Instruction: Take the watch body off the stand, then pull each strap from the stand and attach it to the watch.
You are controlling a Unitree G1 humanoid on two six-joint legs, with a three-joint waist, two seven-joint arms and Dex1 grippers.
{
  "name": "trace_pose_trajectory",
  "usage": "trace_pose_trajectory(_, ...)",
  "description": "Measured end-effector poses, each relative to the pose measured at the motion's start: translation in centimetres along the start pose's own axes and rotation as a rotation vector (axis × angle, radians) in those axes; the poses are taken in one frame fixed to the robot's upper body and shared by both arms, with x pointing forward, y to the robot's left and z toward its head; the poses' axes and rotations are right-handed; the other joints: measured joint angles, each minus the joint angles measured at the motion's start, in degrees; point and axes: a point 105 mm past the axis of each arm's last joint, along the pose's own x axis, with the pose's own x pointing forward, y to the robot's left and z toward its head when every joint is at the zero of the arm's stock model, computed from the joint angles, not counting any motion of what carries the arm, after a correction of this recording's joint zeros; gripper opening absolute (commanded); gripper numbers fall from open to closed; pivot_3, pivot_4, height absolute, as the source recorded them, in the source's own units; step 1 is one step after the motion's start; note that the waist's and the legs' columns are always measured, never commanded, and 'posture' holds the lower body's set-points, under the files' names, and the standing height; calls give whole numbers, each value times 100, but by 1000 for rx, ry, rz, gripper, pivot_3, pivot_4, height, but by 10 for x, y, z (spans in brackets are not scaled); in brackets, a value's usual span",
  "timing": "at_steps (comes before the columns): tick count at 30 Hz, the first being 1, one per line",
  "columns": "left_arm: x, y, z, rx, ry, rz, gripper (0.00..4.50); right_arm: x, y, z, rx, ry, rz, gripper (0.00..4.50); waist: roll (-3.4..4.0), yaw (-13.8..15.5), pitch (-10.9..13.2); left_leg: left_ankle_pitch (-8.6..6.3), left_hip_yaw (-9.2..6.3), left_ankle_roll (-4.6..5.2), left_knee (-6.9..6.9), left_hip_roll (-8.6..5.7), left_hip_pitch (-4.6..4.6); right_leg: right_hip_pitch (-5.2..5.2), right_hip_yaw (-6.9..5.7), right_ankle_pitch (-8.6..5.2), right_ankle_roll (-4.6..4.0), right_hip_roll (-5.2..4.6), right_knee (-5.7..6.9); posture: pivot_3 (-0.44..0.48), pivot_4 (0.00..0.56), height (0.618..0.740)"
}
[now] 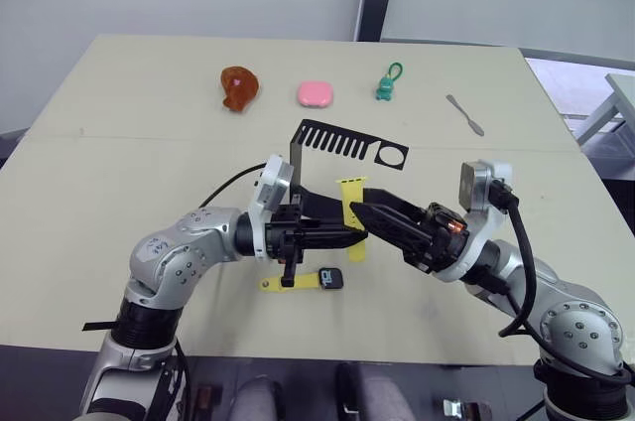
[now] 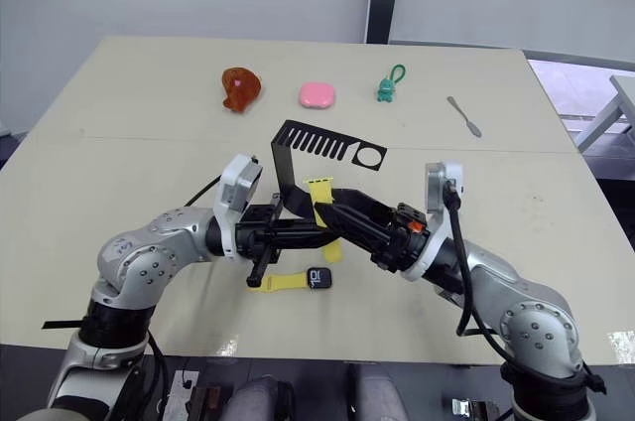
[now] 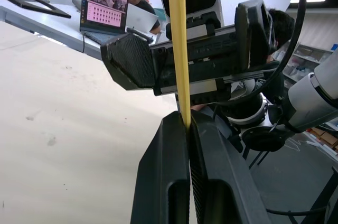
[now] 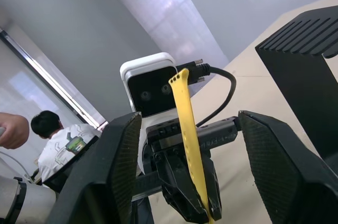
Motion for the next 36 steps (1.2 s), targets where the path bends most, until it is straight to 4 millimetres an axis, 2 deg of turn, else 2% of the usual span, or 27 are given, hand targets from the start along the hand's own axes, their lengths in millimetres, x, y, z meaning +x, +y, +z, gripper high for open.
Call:
trace_pose_trajectory(25,5,0,-2,13,0,-5,0,2,1,2,-3,-3,6,1869,0,-1,0,0,0,0,0,1,0,0,0,0,0,0,0,0,150,740)
trace_pose_trajectory(28,5,0,-2,14,2,-5,0,2,2,2,5,-9,15,1082,0,-1,0,0,0,0,0,1,0,0,0,0,0,0,0,0,150,740)
trace_pose_trajectory(30,5,0,-2,16,2,-6,0,2,3,4,10,-18,21,166,0,-1,0,0,0,0,0,1,0,0,0,0,0,0,-1,0,150,740)
trace_pose_trajectory(36,6,0,-2,21,-2,-10,0,2,2,6,7,-29,19,75,0,-1,0,0,0,0,0,1,0,0,0,0,0,0,0,0,150,740)
